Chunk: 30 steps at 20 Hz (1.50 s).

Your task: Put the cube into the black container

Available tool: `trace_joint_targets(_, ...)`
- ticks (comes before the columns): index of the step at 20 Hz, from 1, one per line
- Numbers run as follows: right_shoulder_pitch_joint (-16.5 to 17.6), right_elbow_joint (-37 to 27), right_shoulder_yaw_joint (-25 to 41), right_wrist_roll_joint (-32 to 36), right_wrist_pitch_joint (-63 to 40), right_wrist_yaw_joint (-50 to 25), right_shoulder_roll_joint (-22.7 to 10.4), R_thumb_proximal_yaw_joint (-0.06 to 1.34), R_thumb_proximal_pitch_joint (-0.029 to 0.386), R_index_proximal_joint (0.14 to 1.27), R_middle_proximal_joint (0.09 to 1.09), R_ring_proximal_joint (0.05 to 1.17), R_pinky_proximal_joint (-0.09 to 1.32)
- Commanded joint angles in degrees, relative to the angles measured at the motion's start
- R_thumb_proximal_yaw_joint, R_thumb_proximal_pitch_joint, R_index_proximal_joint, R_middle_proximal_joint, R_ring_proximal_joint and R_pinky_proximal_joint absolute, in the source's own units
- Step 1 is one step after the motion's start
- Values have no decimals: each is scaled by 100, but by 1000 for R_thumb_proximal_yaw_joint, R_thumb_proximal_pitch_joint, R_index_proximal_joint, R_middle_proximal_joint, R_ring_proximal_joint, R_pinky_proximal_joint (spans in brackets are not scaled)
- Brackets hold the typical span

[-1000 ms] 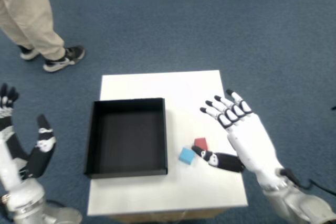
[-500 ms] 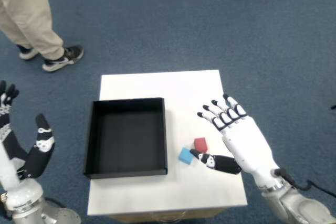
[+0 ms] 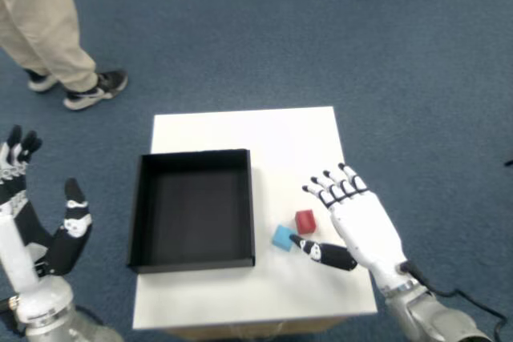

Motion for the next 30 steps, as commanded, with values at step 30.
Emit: trace_joint_targets(30,-1536,3032,104,-192,-691,-231,682,407,-7,434,327,298,143)
